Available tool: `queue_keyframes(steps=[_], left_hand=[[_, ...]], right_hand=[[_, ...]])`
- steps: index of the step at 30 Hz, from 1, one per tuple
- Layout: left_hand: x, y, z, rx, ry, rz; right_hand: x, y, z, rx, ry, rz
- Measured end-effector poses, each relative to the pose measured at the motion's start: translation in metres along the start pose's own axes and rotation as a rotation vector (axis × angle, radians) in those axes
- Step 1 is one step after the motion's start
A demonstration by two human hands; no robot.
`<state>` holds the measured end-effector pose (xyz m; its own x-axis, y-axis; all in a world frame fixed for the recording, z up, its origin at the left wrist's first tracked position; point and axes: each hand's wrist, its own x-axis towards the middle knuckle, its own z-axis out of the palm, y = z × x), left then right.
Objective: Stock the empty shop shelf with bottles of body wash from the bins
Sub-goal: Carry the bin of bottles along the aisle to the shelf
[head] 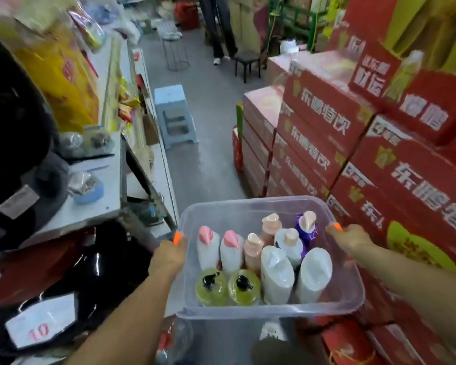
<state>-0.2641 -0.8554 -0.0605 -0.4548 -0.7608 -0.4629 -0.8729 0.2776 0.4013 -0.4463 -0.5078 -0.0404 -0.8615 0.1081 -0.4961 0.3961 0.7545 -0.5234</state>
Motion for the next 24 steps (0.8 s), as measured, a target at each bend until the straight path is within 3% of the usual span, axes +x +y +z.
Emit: queue_keyframes(steps=[8, 14, 24], left_hand=[[0.132, 0.103, -0.026, -0.115, 0.064, -0.111], [0.278, 0.173, -0.055, -0.055, 0.038, -0.155], [0.516, 0.301, -0.161, -0.101, 0.109, -0.194]], right_hand=[[0.14, -0.17, 0.013, -0.097, -0.021, -0.109], [0.251, -0.298, 0.06, -0.123, -0.033, -0.108], [0.402, -0.542, 0.126, -0.038, -0.082, -0.171]])
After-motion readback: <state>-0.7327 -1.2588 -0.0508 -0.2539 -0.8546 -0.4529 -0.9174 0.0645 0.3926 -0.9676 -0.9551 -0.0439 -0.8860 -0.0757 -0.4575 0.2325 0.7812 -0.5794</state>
